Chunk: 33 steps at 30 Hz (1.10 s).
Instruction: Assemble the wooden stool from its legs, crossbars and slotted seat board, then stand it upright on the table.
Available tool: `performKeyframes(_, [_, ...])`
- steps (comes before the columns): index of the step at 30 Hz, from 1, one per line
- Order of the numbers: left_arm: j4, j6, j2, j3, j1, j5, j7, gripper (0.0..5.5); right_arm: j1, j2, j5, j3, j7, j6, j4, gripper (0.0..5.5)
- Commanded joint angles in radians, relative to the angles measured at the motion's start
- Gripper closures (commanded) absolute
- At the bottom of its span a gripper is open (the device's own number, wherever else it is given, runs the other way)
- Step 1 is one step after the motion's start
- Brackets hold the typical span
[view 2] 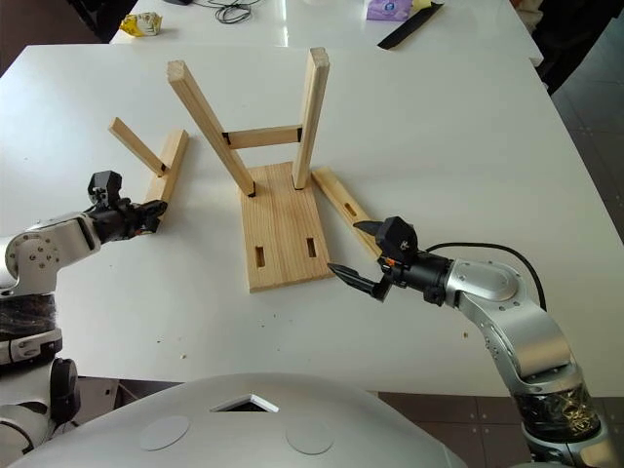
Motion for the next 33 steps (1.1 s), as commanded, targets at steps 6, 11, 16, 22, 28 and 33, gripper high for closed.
performKeyframes(6, [-0.028, -0.137, -0.057, 0.113, -0.138, -0.016, -0.024, 3.45, -0.067, -0.031, -0.007, -0.033, 0.03, -0.012, 0.057, 0.75])
performKeyframes(11, [-0.036, -0.211, -0.038, 0.205, -0.257, -0.111, -0.105, 3.45, -0.122, -0.036, 0.08, -0.116, 0.057, 0.033, 0.085, 0.75])
performKeyframes(16, [-0.075, -0.183, 0.011, 0.265, -0.378, -0.293, -0.227, 3.45, -0.224, -0.029, 0.294, -0.255, 0.063, 0.151, 0.119, 0.75])
performKeyframes(22, [-0.184, -0.094, 0.022, 0.241, -0.461, -0.535, -0.262, 3.45, -0.342, -0.053, 0.446, -0.354, 0.052, 0.225, 0.159, 0.75])
performKeyframes(28, [-0.306, -0.052, 0.019, 0.189, -0.427, -0.815, -0.298, 3.45, -0.506, -0.081, 0.59, -0.426, 0.041, 0.297, 0.232, 0.75])
performKeyframes(33, [-0.431, -0.051, 0.052, 0.127, -0.319, -0.939, -0.378, 3.45, -0.617, -0.123, 0.739, -0.453, 0.057, 0.385, 0.275, 0.75])
